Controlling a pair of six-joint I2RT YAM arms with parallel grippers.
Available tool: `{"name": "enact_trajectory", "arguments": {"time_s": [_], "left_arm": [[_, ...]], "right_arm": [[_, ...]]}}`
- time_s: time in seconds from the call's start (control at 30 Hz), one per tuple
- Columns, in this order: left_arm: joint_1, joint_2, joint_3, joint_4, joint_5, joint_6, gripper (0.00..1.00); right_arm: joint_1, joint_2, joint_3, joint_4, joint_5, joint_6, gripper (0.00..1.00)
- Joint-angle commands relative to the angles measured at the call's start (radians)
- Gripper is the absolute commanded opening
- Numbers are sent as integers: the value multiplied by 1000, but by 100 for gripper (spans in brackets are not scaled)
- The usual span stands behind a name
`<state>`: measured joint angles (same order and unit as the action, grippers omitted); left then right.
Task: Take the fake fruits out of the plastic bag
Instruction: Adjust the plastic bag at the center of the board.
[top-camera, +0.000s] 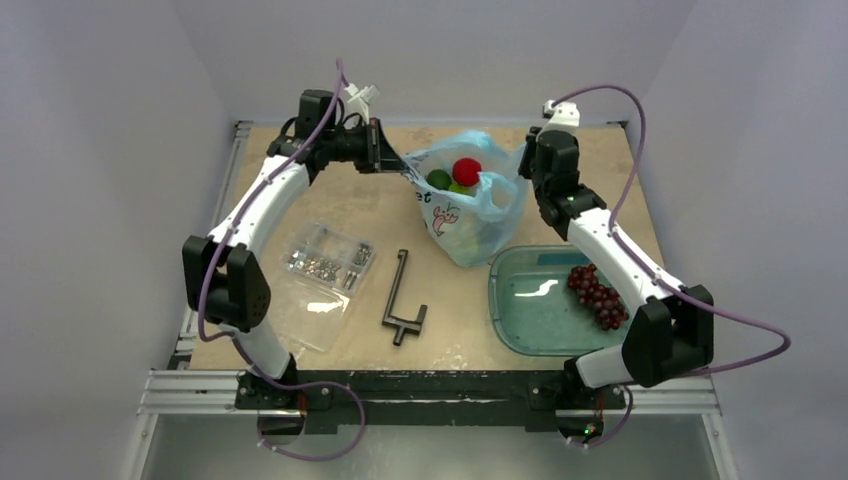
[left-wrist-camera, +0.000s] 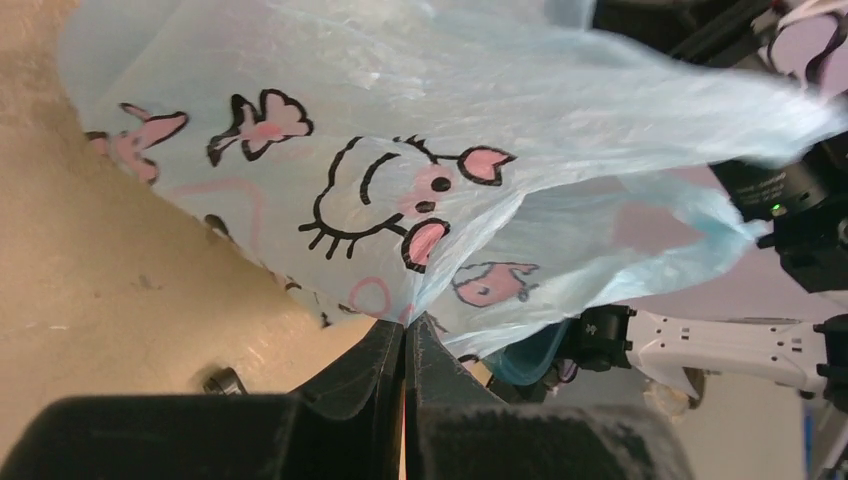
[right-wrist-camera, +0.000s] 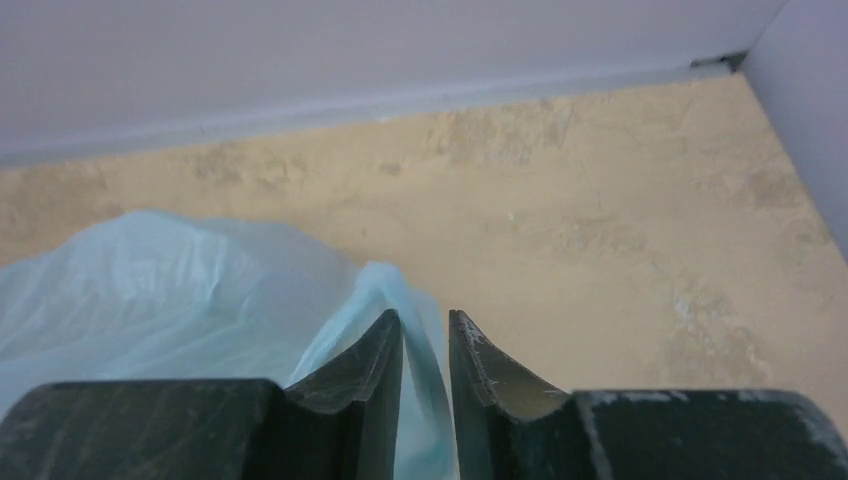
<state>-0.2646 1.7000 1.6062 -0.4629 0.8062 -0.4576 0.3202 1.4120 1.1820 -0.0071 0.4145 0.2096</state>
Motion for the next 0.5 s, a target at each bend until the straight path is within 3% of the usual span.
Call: {"name": "enact_trajectory", "arguments": {"time_s": [0.0,0.23,0.47], "left_arm": [[7,95,-11,64,73,-109,0],[7,91,-5,49,58,-100,0],[7,75,-5,52,65,-94,0]], "right_arm": [[-1,-46,-130,-67,-120,43,29],[-1,-235,-143,-217,-193,40,68],[-1,-300,-119,-385,-295,364,99]]}}
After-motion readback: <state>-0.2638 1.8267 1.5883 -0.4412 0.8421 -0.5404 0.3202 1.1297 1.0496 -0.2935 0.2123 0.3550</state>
